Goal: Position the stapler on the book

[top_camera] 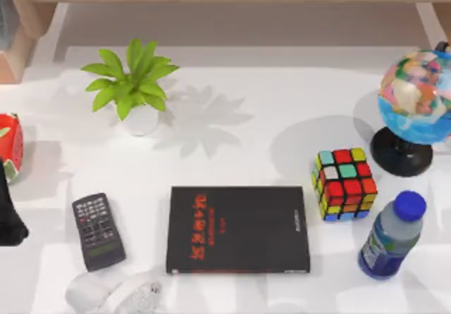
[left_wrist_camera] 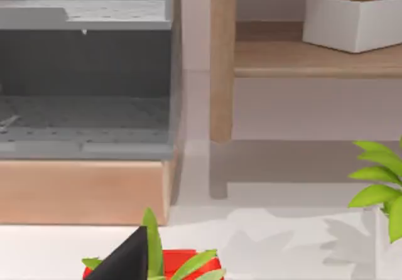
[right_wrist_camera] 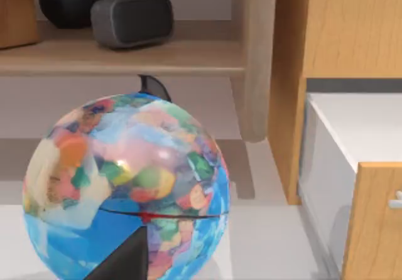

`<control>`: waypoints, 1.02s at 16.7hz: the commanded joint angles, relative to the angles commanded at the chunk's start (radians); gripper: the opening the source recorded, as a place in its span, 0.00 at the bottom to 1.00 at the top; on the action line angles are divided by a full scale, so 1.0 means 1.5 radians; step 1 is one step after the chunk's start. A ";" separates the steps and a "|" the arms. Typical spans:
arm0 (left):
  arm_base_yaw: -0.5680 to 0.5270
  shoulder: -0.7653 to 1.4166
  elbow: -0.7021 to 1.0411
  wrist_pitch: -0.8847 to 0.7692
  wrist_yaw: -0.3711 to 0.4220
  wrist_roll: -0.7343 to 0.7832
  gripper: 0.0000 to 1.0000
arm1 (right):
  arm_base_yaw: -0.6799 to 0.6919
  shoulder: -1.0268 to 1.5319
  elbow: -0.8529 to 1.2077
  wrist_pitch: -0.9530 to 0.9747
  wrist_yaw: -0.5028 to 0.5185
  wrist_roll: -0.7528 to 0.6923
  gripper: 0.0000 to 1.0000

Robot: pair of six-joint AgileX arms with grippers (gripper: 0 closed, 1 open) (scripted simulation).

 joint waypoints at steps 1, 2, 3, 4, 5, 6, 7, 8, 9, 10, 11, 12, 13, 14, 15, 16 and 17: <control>0.000 0.000 0.000 0.000 0.000 0.000 1.00 | 0.000 0.000 0.000 0.000 0.000 0.000 1.00; 0.000 0.000 0.000 0.000 0.000 0.000 1.00 | 0.000 0.000 0.000 0.000 0.000 0.000 1.00; 0.000 0.000 0.000 0.000 0.000 0.000 1.00 | 0.000 0.006 0.006 -0.005 0.000 -0.001 1.00; 0.000 0.000 0.000 0.000 0.000 0.000 1.00 | -0.001 0.020 0.019 -0.015 -0.001 -0.004 1.00; 0.000 0.000 0.000 0.000 0.000 0.000 1.00 | -0.002 0.040 0.039 -0.030 -0.001 -0.008 1.00; 0.000 0.000 0.000 0.000 0.000 0.000 1.00 | -0.003 0.066 0.066 -0.049 -0.001 -0.014 1.00; 0.000 0.000 0.000 0.000 0.000 0.000 1.00 | -0.005 0.100 0.099 -0.073 -0.001 -0.020 1.00; 0.000 0.000 0.000 0.000 0.000 0.000 1.00 | -0.009 0.142 0.141 -0.100 -0.002 -0.028 1.00; 0.000 0.000 0.000 0.000 0.000 0.000 1.00 | -0.013 0.190 0.189 -0.131 -0.001 -0.037 1.00; 0.000 0.000 0.000 0.000 0.000 0.000 1.00 | -0.018 0.246 0.243 -0.165 -0.001 -0.046 1.00; 0.000 0.000 0.000 0.000 0.000 0.000 1.00 | -0.023 0.307 0.303 -0.201 -0.001 -0.056 1.00; 0.000 0.000 0.000 0.000 0.000 0.000 1.00 | -0.030 0.373 0.367 -0.240 0.000 -0.066 1.00; 0.000 0.000 0.000 0.000 0.000 0.000 1.00 | -0.038 0.444 0.436 -0.280 0.002 -0.077 1.00; 0.000 0.000 0.000 0.000 0.000 0.000 1.00 | -0.047 0.520 0.508 -0.322 0.004 -0.087 1.00; 0.000 0.000 0.000 0.000 0.000 0.000 1.00 | -0.057 0.599 0.582 -0.365 0.006 -0.097 1.00; 0.000 0.000 0.000 0.000 0.000 0.000 1.00 | -0.069 0.680 0.658 -0.409 0.008 -0.105 1.00; 0.000 0.000 0.000 0.000 0.000 0.000 1.00 | -0.081 0.762 0.736 -0.453 0.011 -0.113 1.00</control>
